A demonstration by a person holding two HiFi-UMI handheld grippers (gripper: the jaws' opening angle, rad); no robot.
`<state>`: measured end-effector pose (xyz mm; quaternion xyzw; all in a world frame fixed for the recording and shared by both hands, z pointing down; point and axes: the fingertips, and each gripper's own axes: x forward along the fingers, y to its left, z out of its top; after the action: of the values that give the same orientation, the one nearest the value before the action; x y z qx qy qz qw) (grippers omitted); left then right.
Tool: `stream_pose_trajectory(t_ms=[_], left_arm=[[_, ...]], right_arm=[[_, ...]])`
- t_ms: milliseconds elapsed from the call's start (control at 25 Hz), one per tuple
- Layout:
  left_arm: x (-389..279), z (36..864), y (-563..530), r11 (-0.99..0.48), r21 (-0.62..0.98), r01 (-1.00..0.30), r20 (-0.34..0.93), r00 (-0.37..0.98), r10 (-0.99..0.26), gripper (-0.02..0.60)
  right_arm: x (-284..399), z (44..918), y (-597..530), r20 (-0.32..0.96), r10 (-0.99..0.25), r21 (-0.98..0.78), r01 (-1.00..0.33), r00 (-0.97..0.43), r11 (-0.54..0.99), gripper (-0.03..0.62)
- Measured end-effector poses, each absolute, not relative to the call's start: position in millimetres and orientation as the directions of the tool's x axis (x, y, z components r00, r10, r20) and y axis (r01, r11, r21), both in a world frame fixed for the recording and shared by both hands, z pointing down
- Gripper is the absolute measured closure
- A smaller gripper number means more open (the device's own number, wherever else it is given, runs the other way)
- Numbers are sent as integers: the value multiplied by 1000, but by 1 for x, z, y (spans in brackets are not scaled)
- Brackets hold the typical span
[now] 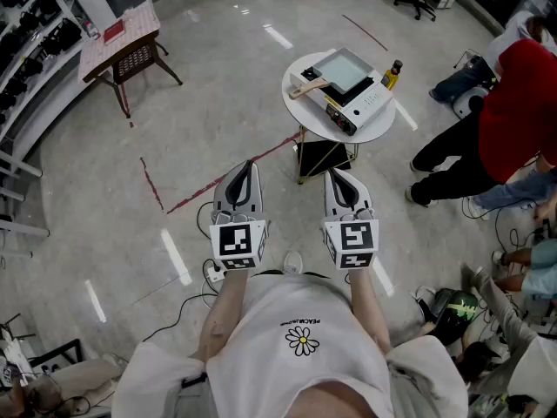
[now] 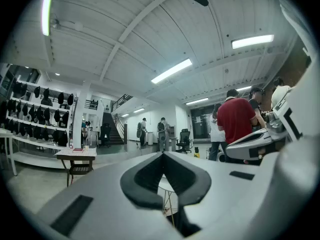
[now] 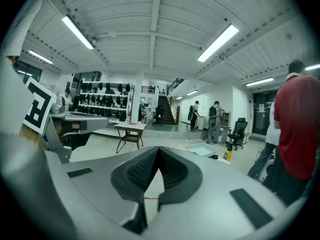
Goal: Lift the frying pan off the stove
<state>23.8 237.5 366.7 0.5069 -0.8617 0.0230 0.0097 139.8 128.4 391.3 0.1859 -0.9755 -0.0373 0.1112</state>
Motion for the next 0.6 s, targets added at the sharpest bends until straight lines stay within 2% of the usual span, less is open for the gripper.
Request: stream_pose_trajectory(t_ms=[600], left_arm=[[14, 371, 227, 490, -31, -871, 48, -491, -870, 581]], right_arm=[[130, 393, 121, 193, -345, 117, -327, -919, 938, 592]])
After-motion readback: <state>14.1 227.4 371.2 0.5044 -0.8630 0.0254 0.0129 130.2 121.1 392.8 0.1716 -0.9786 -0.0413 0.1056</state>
